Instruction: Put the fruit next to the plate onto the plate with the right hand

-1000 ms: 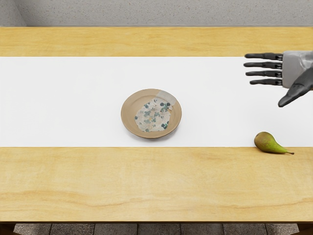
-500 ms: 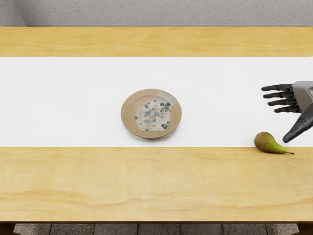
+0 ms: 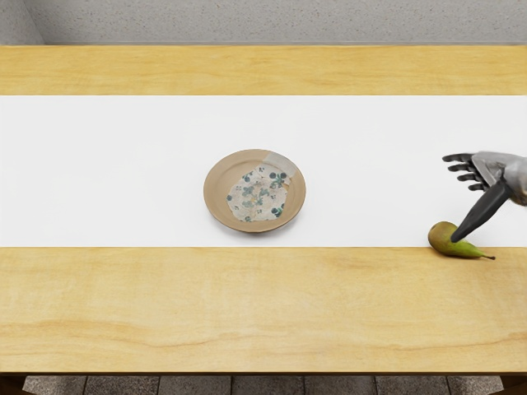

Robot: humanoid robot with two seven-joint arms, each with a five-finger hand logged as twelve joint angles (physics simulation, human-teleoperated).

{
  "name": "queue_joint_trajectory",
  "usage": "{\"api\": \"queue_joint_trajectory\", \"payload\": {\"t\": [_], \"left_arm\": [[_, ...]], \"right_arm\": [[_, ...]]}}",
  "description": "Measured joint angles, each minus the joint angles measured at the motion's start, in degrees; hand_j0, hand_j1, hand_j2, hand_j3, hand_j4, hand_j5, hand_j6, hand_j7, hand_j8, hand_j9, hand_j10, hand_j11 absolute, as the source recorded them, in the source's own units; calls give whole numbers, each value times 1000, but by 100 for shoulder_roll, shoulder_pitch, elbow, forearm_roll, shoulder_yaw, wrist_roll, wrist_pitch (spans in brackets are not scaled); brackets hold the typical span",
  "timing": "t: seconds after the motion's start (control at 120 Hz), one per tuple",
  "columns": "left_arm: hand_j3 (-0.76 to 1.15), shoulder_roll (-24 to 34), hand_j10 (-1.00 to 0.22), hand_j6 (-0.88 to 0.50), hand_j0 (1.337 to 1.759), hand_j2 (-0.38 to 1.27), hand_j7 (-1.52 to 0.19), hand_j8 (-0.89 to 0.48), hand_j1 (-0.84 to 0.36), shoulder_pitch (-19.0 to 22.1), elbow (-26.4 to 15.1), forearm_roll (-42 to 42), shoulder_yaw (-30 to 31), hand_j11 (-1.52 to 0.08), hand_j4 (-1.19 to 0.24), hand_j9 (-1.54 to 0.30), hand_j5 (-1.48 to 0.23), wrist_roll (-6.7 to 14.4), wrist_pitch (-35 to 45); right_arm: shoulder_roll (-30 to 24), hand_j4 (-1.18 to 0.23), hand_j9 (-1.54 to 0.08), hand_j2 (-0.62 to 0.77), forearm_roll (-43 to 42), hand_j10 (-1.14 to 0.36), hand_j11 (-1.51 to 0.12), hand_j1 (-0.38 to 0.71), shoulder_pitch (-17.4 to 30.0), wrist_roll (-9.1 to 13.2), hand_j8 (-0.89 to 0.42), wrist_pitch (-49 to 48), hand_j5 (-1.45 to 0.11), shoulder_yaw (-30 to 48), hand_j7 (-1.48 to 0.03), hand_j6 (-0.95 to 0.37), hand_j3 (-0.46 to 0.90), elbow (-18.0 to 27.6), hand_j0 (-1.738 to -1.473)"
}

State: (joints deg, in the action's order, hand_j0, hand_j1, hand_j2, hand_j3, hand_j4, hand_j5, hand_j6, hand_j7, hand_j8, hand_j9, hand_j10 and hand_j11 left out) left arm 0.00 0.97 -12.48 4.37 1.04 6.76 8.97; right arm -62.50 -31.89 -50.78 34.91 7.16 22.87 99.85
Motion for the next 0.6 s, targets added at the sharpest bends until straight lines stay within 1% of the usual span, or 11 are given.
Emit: {"api": "queue_joint_trajectory", "payload": {"t": [0.067, 0.133, 0.242, 0.4, 0.475, 0.6], "left_arm": [[0, 0, -4, -4, 1658, 1, -5, -4, 344, 0, 0, 0, 0, -5, -4, -5, -5, 0, 0], [0, 0, -4, -4, 1658, 1, -5, -4, 344, 1, 0, 1, 0, -5, -4, -5, -5, 0, 1], [0, 0, -4, -4, 1658, 1, -5, -4, 344, 0, 0, 2, 0, -5, -4, -5, -5, 0, 0], [0, 0, -4, -4, 1658, 1, -5, -4, 344, 0, 0, 2, 0, -5, -4, -5, -6, 0, 0], [0, 0, -4, -4, 1658, 1, -5, -4, 344, 0, 0, 3, 0, -5, -4, -5, -5, 0, 0], [0, 0, -4, -5, 1658, 1, -6, -4, 344, 0, 0, 2, 0, -5, -4, -5, -6, 0, 0]], "right_arm": [[241, -63, -75, -10, -238, -63, -75, -283, 16, 4, -64, 328, -75, -156, -74, -65, 0, 0, -1658], [370, -60, -71, -9, -437, -60, -71, -286, 24, 7, -61, 668, -71, -299, -71, -62, 0, 0, -1658], [418, -52, -61, -7, -584, -52, -61, -296, 35, 8, -53, 923, -61, -432, -60, -54, 0, 0, -1658], [443, -52, -61, -7, -652, -52, -61, -295, 150, 9, -53, 1031, -62, -552, -61, -54, 0, 0, -1658], [446, -83, -101, -13, -662, -82, -101, -259, 180, 9, -84, 1046, -102, -568, -101, -85, 0, 0, -1658], [439, -187, -238, -34, -665, -187, -237, -133, 199, 9, -188, 1057, -238, -569, -237, -190, 0, -1, -1658]]}}
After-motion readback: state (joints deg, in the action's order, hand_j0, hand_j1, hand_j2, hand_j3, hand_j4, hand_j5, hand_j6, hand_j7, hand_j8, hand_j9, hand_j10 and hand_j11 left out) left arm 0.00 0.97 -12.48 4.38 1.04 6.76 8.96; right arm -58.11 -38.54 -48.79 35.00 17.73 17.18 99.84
